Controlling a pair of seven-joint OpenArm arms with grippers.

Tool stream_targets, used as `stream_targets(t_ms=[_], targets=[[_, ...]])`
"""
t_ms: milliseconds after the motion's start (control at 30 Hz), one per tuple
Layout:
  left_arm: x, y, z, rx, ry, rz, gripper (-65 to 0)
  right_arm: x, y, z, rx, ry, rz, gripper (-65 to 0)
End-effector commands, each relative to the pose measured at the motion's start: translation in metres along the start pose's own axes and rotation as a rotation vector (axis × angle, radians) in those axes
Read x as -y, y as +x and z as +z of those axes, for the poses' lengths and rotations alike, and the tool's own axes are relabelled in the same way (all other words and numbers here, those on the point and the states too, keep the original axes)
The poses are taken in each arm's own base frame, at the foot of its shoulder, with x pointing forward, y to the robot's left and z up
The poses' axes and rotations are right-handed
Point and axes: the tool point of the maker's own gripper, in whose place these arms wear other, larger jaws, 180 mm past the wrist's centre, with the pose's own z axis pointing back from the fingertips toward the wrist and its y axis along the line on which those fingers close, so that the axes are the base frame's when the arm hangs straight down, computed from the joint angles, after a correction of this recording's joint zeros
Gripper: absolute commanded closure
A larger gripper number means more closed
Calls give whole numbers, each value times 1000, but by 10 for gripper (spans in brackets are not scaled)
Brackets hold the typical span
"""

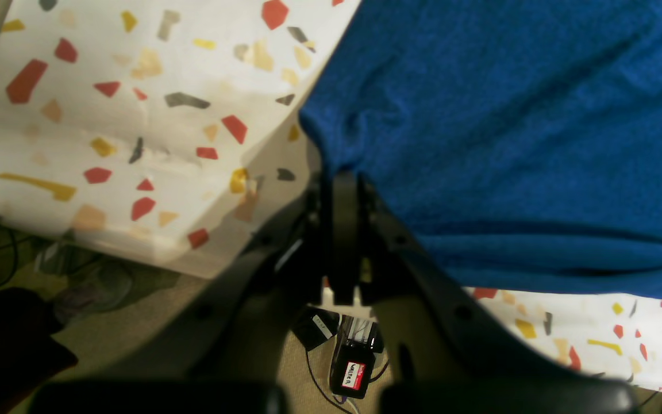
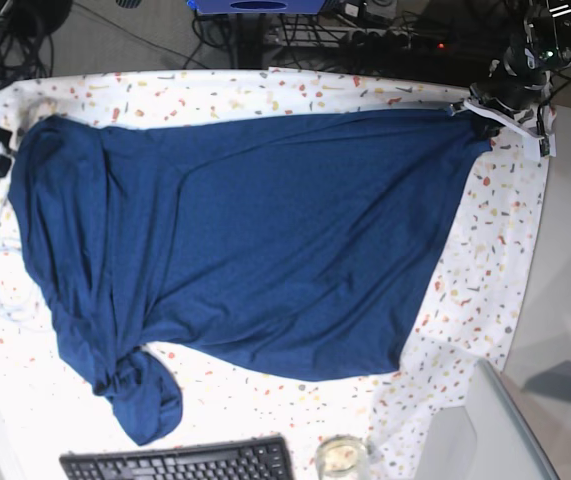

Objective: Layout the t-shirt on the table in an organized manner, then fold the t-shirt properly
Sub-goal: 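Pull the held shirt edge taut between both grippers and lay it down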

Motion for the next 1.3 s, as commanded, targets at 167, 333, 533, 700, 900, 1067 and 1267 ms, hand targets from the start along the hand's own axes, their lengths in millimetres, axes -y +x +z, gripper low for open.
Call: stream_targets(t_ms=[167, 333, 533, 700, 900, 1067, 1267], targets=[[-1, 11, 2, 36, 0, -9, 0, -8, 36, -23, 21, 102, 21, -461], [-2, 11, 2, 35, 1, -9, 0, -15, 31, -39, -13, 141, -19, -459], [-2, 10, 2, 33, 1, -10, 0, -15, 26, -40, -25, 141, -24, -440], [-2, 9, 2, 30, 1, -8, 0, -7, 29, -38, -26, 127, -16, -27], [-2, 9, 3, 30, 1, -10, 0, 12, 20, -33, -41, 94, -45, 0], [-1, 7, 5, 27, 0, -12, 0, 36, 20, -23, -9, 36, -116, 0], [6, 10, 12, 45, -14, -17, 0, 49, 3, -19, -34, -19, -165, 0]])
